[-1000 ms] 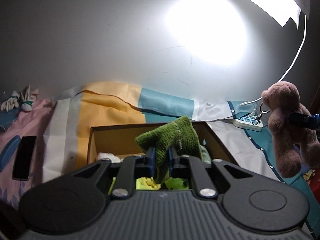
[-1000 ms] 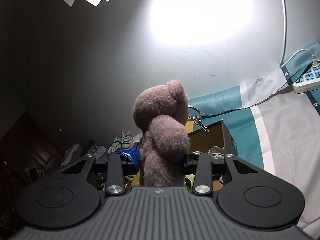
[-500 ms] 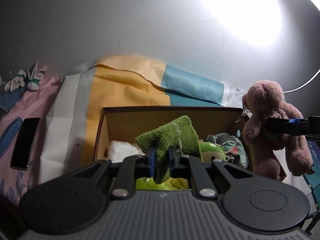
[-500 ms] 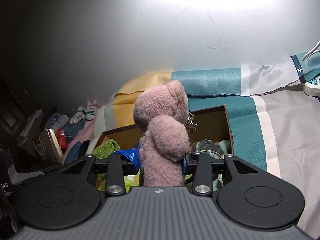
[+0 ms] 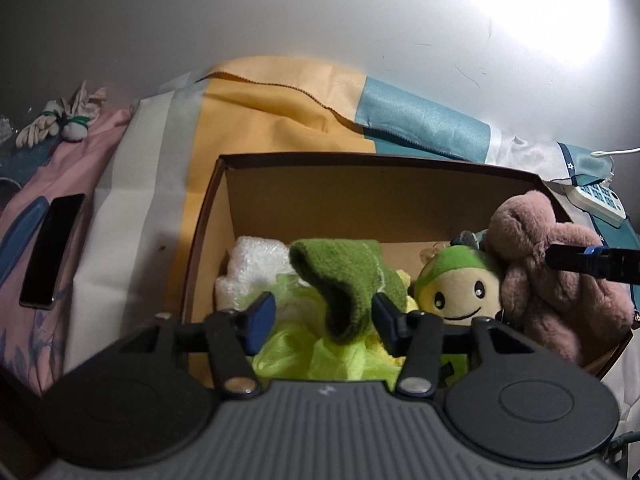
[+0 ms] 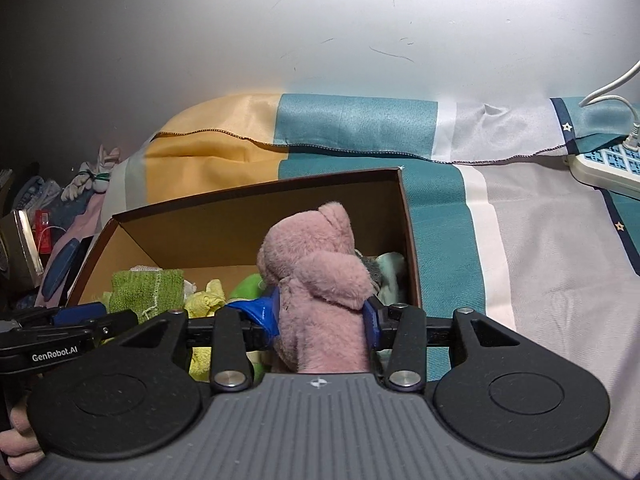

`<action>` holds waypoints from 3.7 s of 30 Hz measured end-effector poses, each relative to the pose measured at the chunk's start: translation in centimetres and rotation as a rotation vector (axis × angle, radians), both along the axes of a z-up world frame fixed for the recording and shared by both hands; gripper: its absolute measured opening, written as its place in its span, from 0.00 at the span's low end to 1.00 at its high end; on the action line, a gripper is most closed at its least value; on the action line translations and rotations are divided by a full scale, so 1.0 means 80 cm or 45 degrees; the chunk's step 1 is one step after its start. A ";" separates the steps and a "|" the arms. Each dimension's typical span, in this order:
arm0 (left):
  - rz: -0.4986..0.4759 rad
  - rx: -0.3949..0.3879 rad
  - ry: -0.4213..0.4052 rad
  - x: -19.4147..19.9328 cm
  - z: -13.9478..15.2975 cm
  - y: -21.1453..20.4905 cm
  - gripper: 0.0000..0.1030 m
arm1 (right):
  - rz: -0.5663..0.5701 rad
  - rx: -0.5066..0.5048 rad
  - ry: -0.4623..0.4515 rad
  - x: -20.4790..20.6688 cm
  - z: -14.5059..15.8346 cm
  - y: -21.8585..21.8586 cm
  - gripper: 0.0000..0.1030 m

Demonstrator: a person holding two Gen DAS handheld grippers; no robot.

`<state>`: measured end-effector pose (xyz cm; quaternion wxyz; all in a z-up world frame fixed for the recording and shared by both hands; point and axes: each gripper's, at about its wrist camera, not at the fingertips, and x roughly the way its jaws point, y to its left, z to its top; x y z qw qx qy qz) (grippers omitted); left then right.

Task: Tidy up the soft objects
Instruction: 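Carry the green towel and teddy bear into the box and open both grippers, then withdraw both grippers toward the teal mesh bow and red knit sock, then grasp the teal mesh bow with the left gripper while the right grasps the red knit sock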

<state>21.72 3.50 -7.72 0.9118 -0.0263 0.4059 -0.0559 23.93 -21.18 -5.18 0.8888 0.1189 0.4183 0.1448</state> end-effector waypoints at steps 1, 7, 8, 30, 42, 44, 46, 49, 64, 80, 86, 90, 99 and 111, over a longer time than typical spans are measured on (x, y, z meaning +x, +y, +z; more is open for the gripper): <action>0.006 -0.008 0.003 -0.002 0.001 0.001 0.51 | -0.011 -0.003 -0.008 -0.002 0.003 -0.001 0.26; 0.046 -0.037 -0.022 -0.025 0.023 0.007 0.51 | -0.104 0.012 -0.101 -0.024 0.028 -0.013 0.26; 0.051 -0.033 -0.034 -0.031 0.028 0.007 0.52 | -0.114 0.035 -0.115 -0.029 0.034 -0.014 0.26; 0.146 0.236 -0.074 -0.139 0.064 -0.013 0.56 | -0.094 0.174 -0.200 -0.151 0.067 0.001 0.26; 0.131 0.294 -0.028 -0.179 0.053 -0.041 0.56 | 0.018 0.210 -0.166 -0.198 0.056 -0.006 0.26; 0.136 0.299 -0.017 -0.184 0.050 -0.045 0.56 | 0.028 0.201 -0.163 -0.208 0.053 -0.008 0.26; 0.140 0.304 -0.007 -0.189 0.048 -0.050 0.56 | 0.036 0.208 -0.157 -0.216 0.051 -0.012 0.26; 0.145 0.309 -0.001 -0.197 0.046 -0.058 0.56 | 0.057 0.224 -0.144 -0.224 0.048 -0.018 0.26; 0.144 0.340 0.034 -0.228 0.032 -0.100 0.56 | 0.128 0.220 -0.112 -0.260 0.025 -0.049 0.26; 0.115 0.332 0.103 -0.253 0.015 -0.114 0.56 | 0.172 0.235 -0.034 -0.293 -0.006 -0.077 0.26; 0.019 0.301 0.104 -0.265 0.009 -0.126 0.56 | 0.163 0.249 0.016 -0.299 -0.024 -0.094 0.26; -0.094 0.232 0.086 -0.267 0.011 -0.140 0.56 | 0.204 0.235 0.065 -0.304 -0.038 -0.100 0.26; -0.510 0.246 0.003 -0.270 0.013 -0.189 0.58 | 0.247 0.196 0.142 -0.320 -0.066 -0.109 0.26; -0.858 0.392 -0.030 -0.240 0.008 -0.236 0.58 | 0.249 0.142 0.156 -0.299 -0.092 -0.095 0.26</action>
